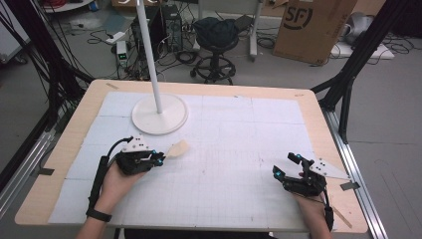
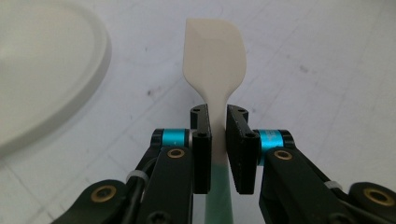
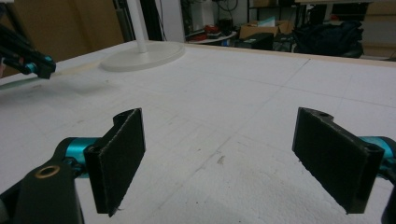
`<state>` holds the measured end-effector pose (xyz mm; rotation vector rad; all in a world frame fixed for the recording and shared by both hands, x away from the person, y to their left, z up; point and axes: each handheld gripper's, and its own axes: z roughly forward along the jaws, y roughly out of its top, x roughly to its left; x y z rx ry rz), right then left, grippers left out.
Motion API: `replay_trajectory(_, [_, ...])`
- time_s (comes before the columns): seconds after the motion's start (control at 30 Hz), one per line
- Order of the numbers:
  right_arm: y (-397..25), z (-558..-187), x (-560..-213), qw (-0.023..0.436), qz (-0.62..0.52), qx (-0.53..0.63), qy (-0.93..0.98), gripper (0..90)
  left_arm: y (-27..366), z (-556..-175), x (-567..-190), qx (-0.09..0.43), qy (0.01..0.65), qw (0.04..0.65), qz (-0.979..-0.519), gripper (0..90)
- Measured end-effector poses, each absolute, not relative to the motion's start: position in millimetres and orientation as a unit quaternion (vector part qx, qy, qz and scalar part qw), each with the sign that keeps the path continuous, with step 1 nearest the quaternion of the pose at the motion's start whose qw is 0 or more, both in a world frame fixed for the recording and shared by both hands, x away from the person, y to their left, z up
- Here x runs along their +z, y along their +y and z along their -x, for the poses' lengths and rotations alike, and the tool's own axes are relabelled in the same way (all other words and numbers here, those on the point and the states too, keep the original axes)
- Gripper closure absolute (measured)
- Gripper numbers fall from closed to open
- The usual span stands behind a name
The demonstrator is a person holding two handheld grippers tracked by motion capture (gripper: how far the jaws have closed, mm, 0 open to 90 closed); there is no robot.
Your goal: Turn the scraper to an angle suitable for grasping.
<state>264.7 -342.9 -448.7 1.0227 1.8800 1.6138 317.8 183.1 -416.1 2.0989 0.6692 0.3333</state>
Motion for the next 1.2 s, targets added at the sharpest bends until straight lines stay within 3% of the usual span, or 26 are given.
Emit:
replay_trajectory(0.13, [-343,-265,-449,0.228,-0.373,0.586,0.682,16.1,163,-329,-392,0.118,0.224,0.46,-0.851,80.8])
replay_trajectory(0.3, [-343,-265,-449,0.228,-0.373,0.586,0.682,16.0,135,-340,-388,0.1,0.178,0.463,-0.862,80.9])
replay_trajectory(0.57, [-344,-265,-449,0.23,-0.374,0.589,0.678,16.1,62,-350,-397,0.049,0.083,0.453,-0.886,80.8])
replay_trajectory(0.87, [-344,-265,-449,0.229,-0.374,0.59,0.678,16.0,6,-357,-421,0.019,-0.003,0.427,-0.904,80.8])
replay_trajectory(1.2, [-344,-265,-449,0.228,-0.374,0.59,0.679,16.1,-17,-358,-439,0.013,-0.034,0.413,-0.91,79.7])
